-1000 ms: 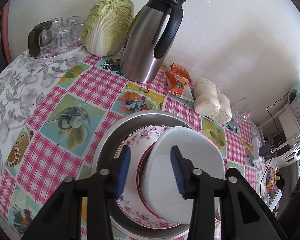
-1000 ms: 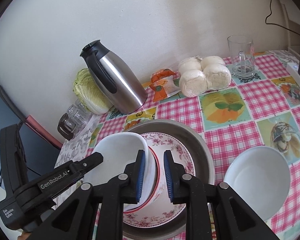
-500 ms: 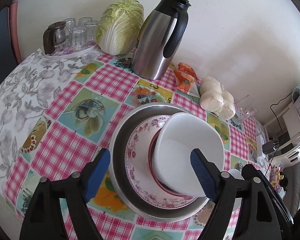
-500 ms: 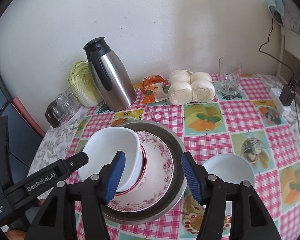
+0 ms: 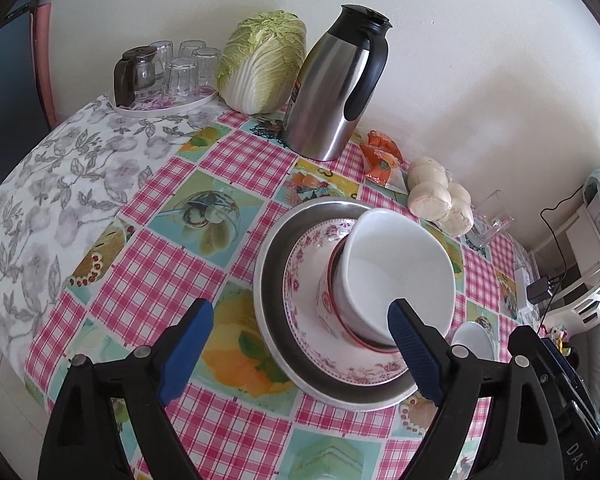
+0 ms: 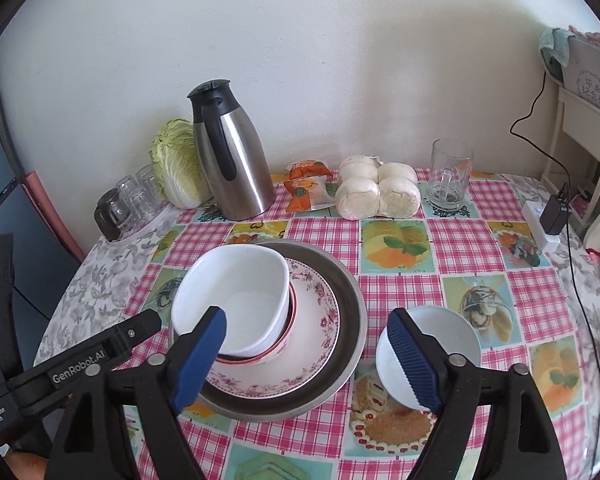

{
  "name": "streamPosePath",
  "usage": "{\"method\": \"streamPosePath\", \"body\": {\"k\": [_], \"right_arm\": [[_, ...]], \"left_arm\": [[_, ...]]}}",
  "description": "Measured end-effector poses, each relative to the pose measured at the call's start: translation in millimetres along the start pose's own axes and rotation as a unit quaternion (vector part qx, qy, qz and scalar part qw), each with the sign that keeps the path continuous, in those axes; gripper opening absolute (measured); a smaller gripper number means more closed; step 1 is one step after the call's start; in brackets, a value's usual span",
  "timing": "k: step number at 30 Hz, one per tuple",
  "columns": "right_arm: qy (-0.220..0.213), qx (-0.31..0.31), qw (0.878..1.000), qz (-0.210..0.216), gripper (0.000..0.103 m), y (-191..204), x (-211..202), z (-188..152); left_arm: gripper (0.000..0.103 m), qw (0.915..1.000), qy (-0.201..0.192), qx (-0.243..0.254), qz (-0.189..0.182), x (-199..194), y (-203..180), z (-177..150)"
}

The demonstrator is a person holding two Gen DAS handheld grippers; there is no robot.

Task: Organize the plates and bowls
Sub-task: 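Open both grippers and lift them away from the stack, then move both grippers to the rim of the pale blue-white bowl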

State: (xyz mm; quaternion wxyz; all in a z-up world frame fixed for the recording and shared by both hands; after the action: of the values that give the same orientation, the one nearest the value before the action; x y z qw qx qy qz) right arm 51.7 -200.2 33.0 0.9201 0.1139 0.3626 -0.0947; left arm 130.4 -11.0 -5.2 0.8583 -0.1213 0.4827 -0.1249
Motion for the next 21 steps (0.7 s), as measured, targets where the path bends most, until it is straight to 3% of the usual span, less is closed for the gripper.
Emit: {"method": "streamPosePath", "body": {"k": [4,8,21], "right_arm": [[-0.003,-0.019,1.000,-0.011,0.089,1.0,-6.1,-4.2],[-0.002,-0.013,1.000,-0.013,0.098,-10.4,-10.7,-10.0],[0.014,0.062,0.996,-0.069,0.098,-100.0,-15.0,-18.4]], "left_arm": [[0.090,1.0000,-0.003,0.007,-0.002,-5.2,-4.1,-8.2],[0.100,0.9998,-0.008,0.018,-0.001,-5.9,-13.7,-18.2],[0.100,0.9938,-0.025,0.108,0.012,-4.7,-86.9,-54.3]]}}
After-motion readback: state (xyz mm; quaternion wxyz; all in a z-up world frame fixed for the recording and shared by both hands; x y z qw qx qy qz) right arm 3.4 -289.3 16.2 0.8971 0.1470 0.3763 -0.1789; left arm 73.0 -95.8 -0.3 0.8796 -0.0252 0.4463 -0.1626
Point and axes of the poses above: each gripper's, at about its wrist camera, not at the fingertips, and x roughly the way its jaws point, y to its left, z to its top, the point moved 3 cm from there along x, roughly the way its jaws point, and after that the axes turned 1 degree about -x, right-handed, at the moved point
